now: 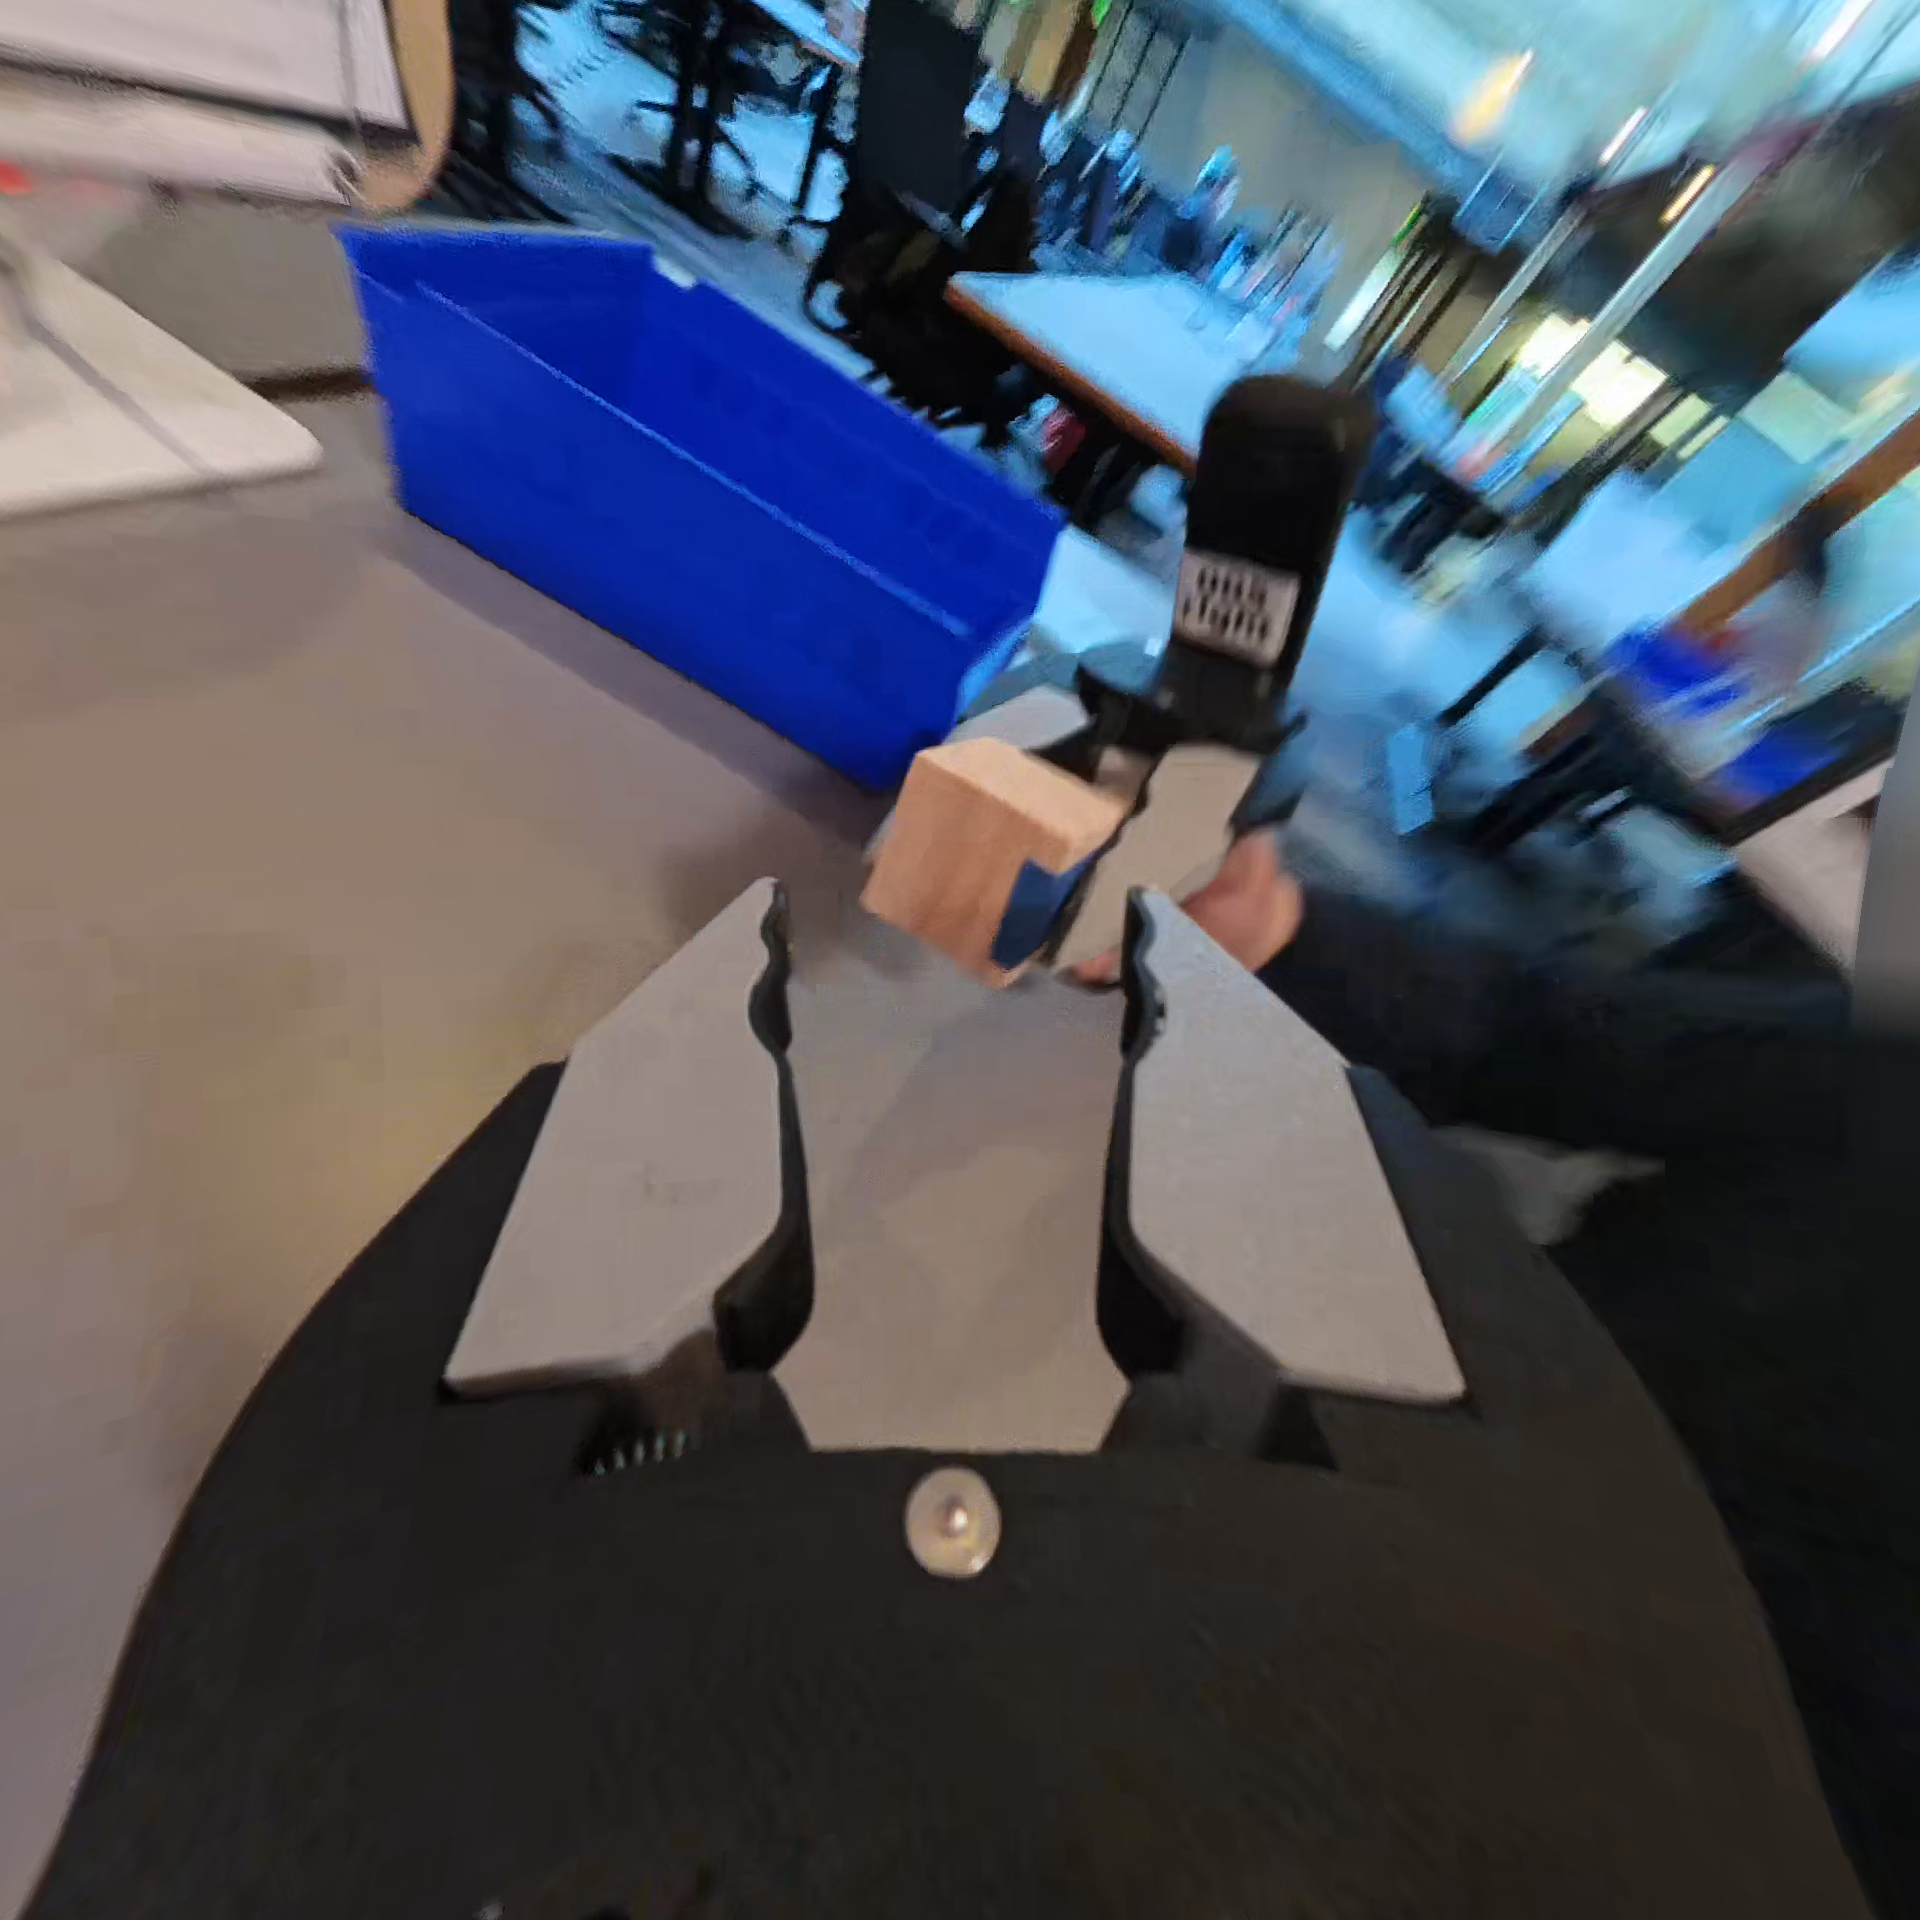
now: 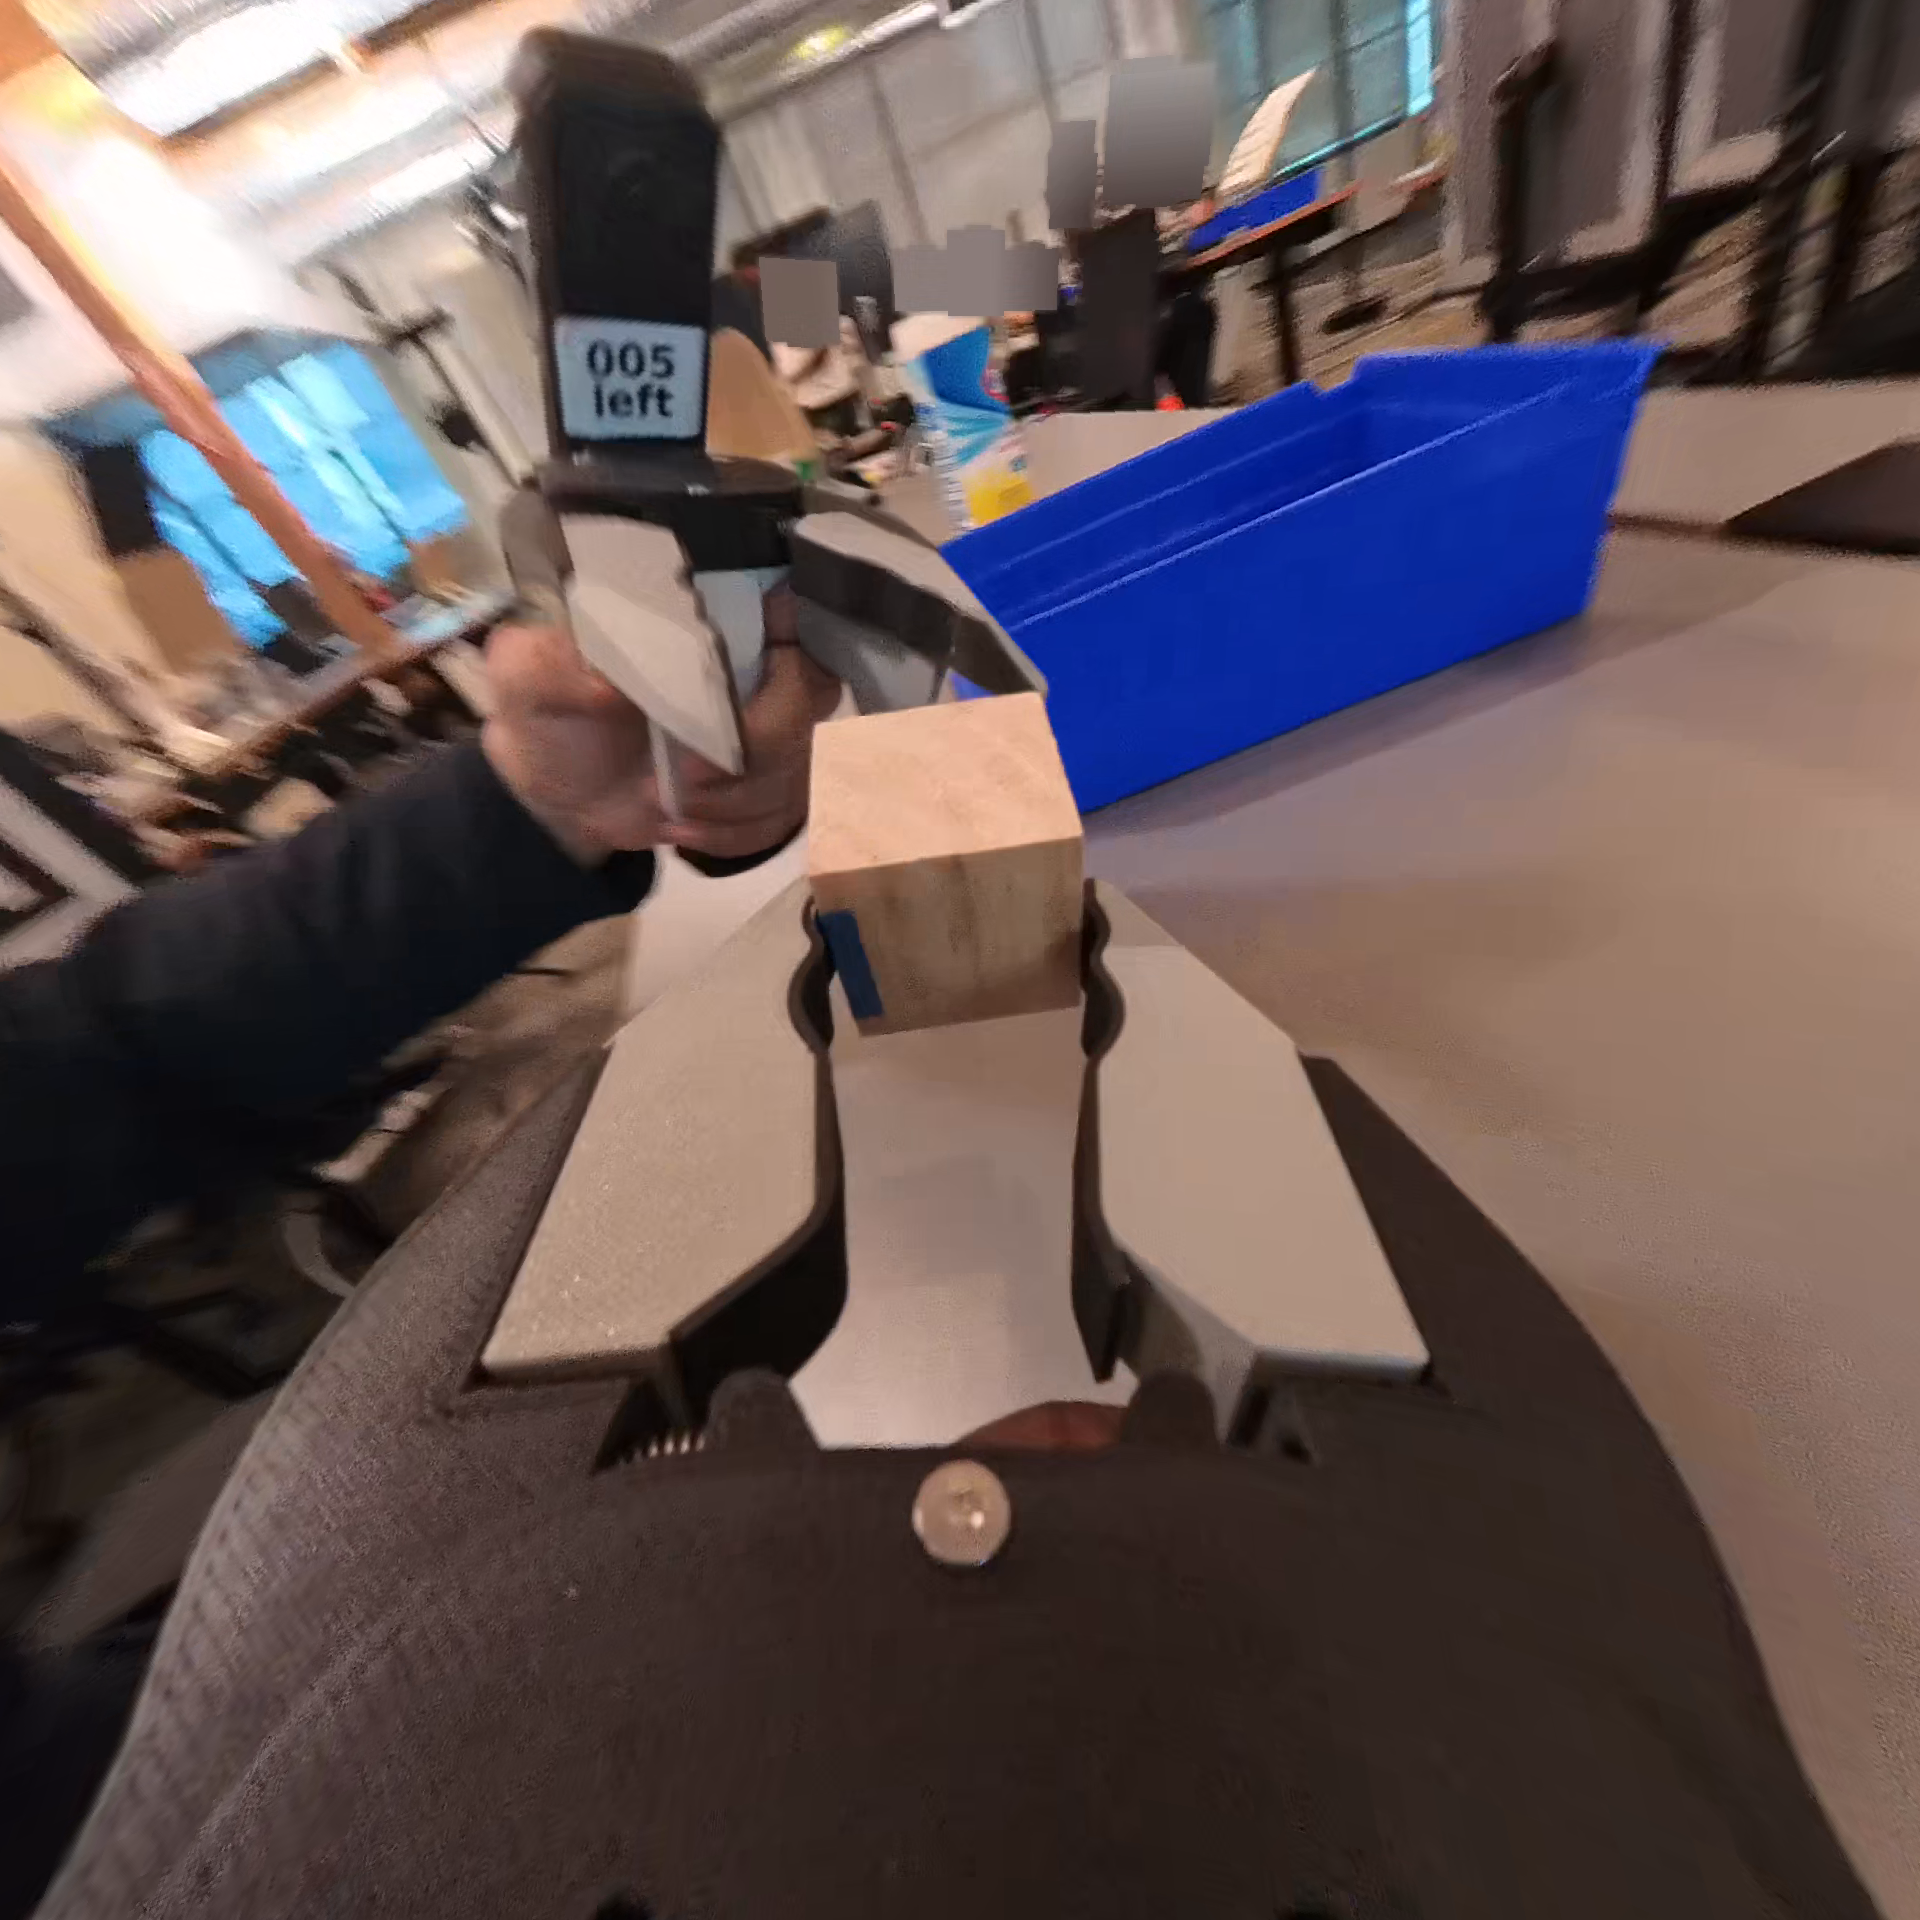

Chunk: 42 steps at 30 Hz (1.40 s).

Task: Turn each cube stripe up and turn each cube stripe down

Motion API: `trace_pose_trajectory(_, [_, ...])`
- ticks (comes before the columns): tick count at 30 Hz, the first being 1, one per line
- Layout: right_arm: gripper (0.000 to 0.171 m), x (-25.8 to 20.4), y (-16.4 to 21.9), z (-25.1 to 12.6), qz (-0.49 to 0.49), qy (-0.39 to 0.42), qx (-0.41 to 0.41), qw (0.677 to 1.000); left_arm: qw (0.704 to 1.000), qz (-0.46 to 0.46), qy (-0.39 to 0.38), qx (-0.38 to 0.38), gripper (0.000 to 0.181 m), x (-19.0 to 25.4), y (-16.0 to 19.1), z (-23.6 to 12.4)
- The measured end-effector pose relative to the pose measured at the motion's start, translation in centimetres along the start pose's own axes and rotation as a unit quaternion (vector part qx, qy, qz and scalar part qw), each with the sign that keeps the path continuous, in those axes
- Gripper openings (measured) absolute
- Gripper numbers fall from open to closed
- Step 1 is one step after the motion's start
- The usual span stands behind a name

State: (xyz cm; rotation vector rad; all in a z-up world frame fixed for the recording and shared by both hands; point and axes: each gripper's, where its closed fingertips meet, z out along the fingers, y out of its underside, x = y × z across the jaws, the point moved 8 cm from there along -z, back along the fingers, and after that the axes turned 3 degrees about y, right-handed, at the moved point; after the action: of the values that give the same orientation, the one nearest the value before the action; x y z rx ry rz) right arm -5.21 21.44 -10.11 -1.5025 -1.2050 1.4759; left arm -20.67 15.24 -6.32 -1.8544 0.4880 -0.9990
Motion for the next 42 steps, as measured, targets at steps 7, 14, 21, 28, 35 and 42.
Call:
trace_pose_trajectory(7, [0.043, -0.3, 0.1, -0.1, 0.111, -0.132, -0.02, 0.985, 0.925, 0.346, -0.134, -0.08, 0.069, 3.0, 1.7, -0.4])
trace_pose_trajectory(14, [0.043, -0.3, 0.8, 0.3, 0.199, -0.213, -0.042, 0.956, 0.879, 0.443, -0.136, -0.11, 0.058, 4.4, 2.9, 1.4])
trace_pose_trajectory(21, [0.044, -0.8, 1.5, 0.8, 0.22, -0.247, -0.069, 0.941, 0.851, 0.502, -0.134, -0.076, 0.046, 5.6, 3.4, 2.3])
trace_pose_trajectory(28, [0.043, -1.2, 2.2, 0.9, 0.244, -0.281, -0.096, 0.923, 0.868, 0.478, -0.105, -0.083, 0.047, 5.9, 3.6, 2.3])
trace_pose_trajectory(35, [0.042, -1.7, 2.7, 1.3, 0.247, -0.288, -0.119, 0.918, 0.874, 0.463, -0.09, -0.12, 0.048, 5.8, 3.9, 2.1])
trace_pose_trajectory(42, [0.04, -0.6, 2.2, 1.0, 0.252, -0.258, -0.088, 0.928, 0.894, 0.42, -0.1, -0.121, 0.048, 4.9, 3.4, 1.7])
